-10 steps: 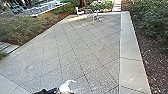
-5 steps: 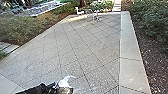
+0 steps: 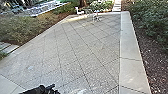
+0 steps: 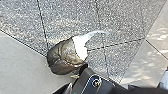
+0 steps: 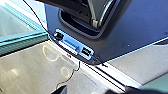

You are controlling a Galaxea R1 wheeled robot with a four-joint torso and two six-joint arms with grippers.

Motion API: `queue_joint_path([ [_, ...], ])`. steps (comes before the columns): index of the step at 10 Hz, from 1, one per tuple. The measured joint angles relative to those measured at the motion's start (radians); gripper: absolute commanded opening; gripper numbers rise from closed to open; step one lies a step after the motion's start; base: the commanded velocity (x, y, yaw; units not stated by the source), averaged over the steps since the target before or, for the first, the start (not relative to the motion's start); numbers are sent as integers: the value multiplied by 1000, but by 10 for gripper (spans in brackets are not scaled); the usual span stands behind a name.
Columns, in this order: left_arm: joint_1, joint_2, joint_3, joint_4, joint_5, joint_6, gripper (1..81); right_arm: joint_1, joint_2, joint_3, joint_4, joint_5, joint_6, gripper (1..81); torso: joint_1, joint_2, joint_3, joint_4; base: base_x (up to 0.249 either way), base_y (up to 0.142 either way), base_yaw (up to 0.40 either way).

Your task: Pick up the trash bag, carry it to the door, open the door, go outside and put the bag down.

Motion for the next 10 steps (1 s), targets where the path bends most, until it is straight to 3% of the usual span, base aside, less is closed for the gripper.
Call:
queue_joint_path([
  [2, 52, 14, -1, 0, 0, 6, 811, -1, 0, 0, 2, 2, 0, 811, 0, 0, 7, 0, 0, 0, 0],
  [5, 230, 76, -1, 0, -8, 88, 811, -7, -1, 0, 2, 0, -1, 811, 0, 0, 92, 0, 0, 0, 0],
  [6, 296, 94, -1, 0, -23, 118, 811, -5, -1, 0, 2, 2, 0, 811, -1, 0, 111, -7, 0, 0, 0],
  [7, 363, 109, -6, 0, -41, 163, 811, -6, 0, 0, 2, 2, 4, 811, -1, 0, 123, -26, 0, 0, 0],
  [10, 531, 164, -9, 0, -131, 302, 811, -7, 4, 1, 2, 0, 5, 811, -1, 0, 161, -119, 0, 0, 0],
])
